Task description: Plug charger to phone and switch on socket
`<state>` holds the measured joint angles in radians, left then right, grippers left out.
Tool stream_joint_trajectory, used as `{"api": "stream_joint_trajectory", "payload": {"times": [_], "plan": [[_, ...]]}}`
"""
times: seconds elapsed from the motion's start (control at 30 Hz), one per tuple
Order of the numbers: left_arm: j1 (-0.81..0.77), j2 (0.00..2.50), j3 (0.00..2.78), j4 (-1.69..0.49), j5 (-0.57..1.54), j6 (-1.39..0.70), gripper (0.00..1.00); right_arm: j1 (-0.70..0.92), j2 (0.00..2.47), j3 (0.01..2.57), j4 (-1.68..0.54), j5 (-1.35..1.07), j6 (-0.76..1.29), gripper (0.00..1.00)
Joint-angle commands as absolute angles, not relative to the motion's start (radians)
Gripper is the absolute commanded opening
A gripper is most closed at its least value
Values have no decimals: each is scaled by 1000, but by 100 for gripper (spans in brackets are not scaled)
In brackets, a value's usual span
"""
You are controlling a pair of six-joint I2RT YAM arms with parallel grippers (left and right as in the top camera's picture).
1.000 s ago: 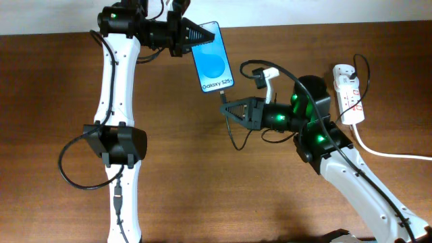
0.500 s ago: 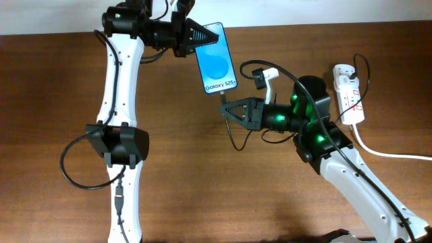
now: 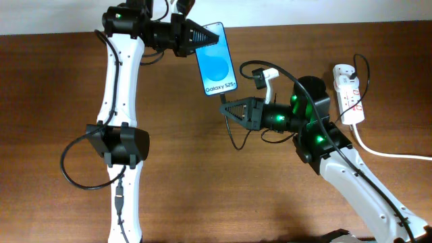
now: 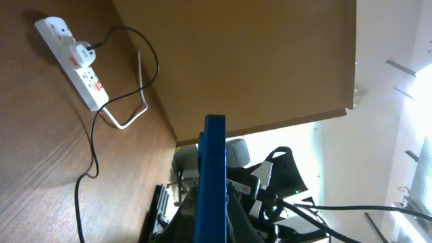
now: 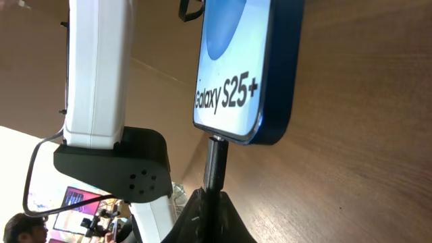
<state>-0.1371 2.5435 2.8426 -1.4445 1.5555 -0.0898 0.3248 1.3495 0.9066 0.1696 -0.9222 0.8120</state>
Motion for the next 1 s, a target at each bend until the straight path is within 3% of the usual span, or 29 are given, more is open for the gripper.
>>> {"api": "stream_joint_trajectory", "payload": {"times": [0.0, 0.13, 0.3, 0.4, 0.47, 0.57, 0.63, 0.7, 0.77, 0.97], "plan": [[-151, 2524, 2866, -1453, 1574, -59, 0, 320, 1372, 921, 202, -868, 798, 4], [-151, 2524, 2866, -1452, 1574, -58, 0, 320, 1388, 921, 209, -868, 798, 4], [-143, 2524, 2866, -1451, 1574, -58, 0, 320, 1387, 921, 206, -892, 799, 31], [-127, 2524, 2866, -1451, 1570, -58, 0, 320, 1387, 921, 207, -925, 798, 33], [-107, 2524, 2866, -1452, 1472, -58, 0, 279, 1387, 921, 208, -946, 790, 57], [-93, 2524, 2866, -1547, 1117, -50, 0, 154, 1386, 921, 214, -1011, 785, 64], [-106, 2524, 2861, -1640, 947, 20, 0, 81, 1387, 921, 201, -1005, 763, 85], [-132, 2525, 2819, -1670, 832, 23, 0, 70, 1387, 921, 101, -933, 702, 87], [-187, 2526, 2644, -1607, 833, 28, 0, 72, 1387, 921, -27, -823, 599, 99], [-213, 2526, 2269, -1247, 833, -33, 0, 72, 1388, 921, -137, -720, 516, 98]]}}
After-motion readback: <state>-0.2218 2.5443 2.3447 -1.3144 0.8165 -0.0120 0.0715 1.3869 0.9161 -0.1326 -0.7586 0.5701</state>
